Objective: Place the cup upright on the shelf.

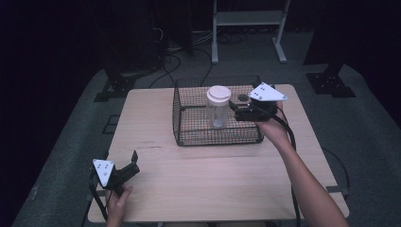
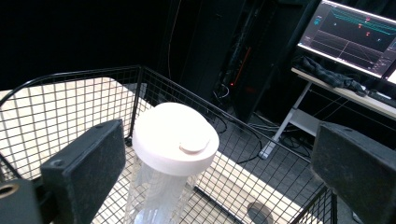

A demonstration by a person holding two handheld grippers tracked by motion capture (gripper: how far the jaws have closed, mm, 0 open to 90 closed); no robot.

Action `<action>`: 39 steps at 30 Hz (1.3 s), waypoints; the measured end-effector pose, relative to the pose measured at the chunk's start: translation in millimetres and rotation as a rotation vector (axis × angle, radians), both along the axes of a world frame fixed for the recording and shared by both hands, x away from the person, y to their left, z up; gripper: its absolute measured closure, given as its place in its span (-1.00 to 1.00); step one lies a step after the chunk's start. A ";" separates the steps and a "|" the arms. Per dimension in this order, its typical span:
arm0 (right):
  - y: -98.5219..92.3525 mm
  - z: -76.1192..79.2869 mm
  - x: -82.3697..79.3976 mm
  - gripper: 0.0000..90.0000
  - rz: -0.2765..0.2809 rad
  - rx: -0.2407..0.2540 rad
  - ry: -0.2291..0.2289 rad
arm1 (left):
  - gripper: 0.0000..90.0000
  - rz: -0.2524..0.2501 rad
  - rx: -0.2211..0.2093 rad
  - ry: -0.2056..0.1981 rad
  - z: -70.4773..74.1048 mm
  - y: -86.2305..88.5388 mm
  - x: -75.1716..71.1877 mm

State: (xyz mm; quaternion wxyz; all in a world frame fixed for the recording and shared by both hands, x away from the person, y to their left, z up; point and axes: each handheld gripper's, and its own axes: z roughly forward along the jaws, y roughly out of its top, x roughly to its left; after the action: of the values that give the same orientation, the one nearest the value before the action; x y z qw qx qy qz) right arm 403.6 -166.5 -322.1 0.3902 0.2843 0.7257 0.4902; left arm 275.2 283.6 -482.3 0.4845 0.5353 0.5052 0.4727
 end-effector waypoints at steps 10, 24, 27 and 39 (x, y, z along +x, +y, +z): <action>-7.2 -5.3 -15.0 -0.94 0.008 -0.006 0.005 | -1.00 0.001 -0.001 -0.002 0.0 -0.3 0.0; -19.9 -19.0 -40.0 -0.94 0.014 -0.022 0.009 | -1.00 0.001 0.000 -0.002 0.0 -0.5 0.0; -22.0 -21.0 -43.8 -0.94 0.015 -0.023 0.008 | -1.00 0.000 0.002 0.000 0.1 -0.4 -0.2; -37.0 -32.4 -59.1 -0.94 0.010 -0.015 0.024 | -1.00 0.001 0.002 -0.001 -0.1 -1.0 0.1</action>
State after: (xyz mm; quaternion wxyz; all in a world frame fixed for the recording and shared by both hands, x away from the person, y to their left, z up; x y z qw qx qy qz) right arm 344.5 -203.5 -354.5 0.3808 0.2837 0.7354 0.4834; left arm 275.3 282.6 -482.4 0.4840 0.5354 0.5046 0.4737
